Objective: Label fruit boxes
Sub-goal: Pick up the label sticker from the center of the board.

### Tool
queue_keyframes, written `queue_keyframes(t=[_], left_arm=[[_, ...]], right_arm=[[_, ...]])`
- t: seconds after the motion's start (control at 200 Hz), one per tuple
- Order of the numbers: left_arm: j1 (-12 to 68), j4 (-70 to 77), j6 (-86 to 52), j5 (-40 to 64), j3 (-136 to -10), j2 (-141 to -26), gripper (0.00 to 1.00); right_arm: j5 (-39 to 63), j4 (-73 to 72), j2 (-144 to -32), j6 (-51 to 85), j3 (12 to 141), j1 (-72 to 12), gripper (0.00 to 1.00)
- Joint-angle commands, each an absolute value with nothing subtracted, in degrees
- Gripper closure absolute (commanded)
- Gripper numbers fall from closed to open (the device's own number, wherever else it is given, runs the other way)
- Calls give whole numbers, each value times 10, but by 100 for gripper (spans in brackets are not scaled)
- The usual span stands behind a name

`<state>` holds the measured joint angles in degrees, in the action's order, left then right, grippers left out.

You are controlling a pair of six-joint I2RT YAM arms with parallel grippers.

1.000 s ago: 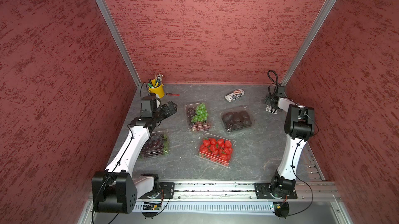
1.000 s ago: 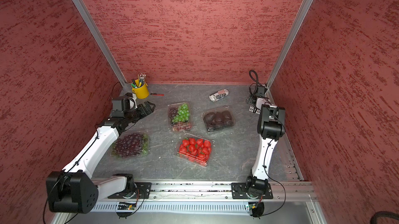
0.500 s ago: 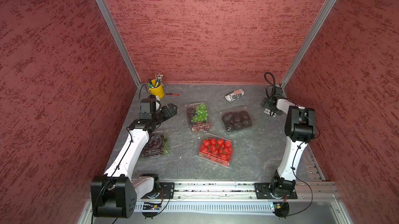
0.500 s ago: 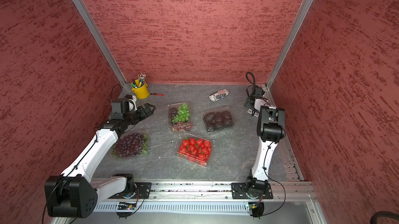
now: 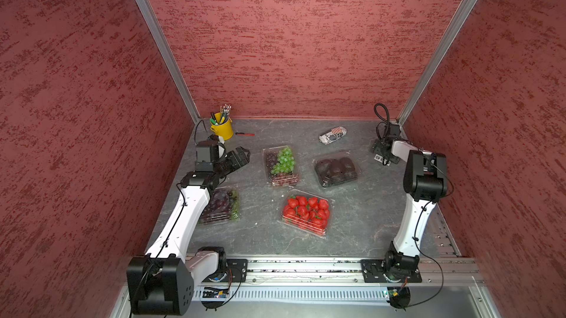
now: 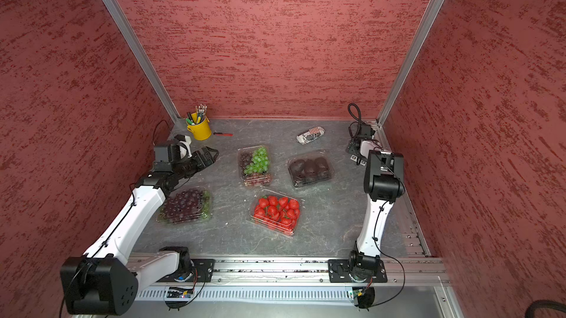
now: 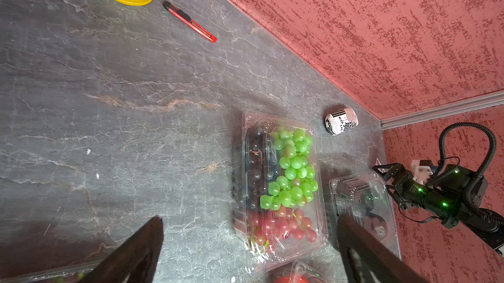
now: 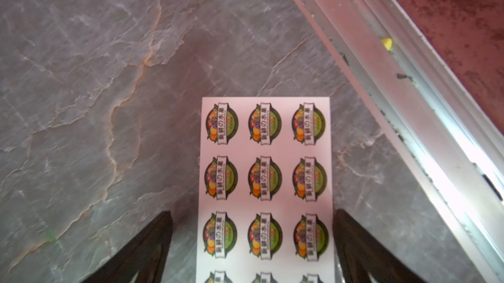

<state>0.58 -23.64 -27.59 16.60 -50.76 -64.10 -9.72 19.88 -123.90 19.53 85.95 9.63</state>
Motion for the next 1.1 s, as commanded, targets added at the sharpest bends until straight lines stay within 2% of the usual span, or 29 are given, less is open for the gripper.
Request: queue_keyframes(t=[0.0,0.331,0.431,0.571,0.792,0.907,1.097], left_arm=[[1,-243,-275,171,-502,-629,0],[-1,-243,-276,176,-498,-624,0],[-2,-246,-275,179,-503,-625,0],[-3,-247,-274,182,-508,-625,0],[-4,-250,-273,185,-519,-633,0],[-4,-245,-273,187,-518,-635,0],[-8,-236,-274,192,-509,-635,0]], right_arm=[[-79,228,-1269,206,849,81,10],[-86,240,-1272,200,845,77,28],[-85,245,-1274,199,848,77,36],[-91,250,-1272,208,855,77,21],[-103,263,-1252,267,887,76,18],[-107,268,-1248,296,910,76,6],[-112,278,-1272,330,940,76,5]])
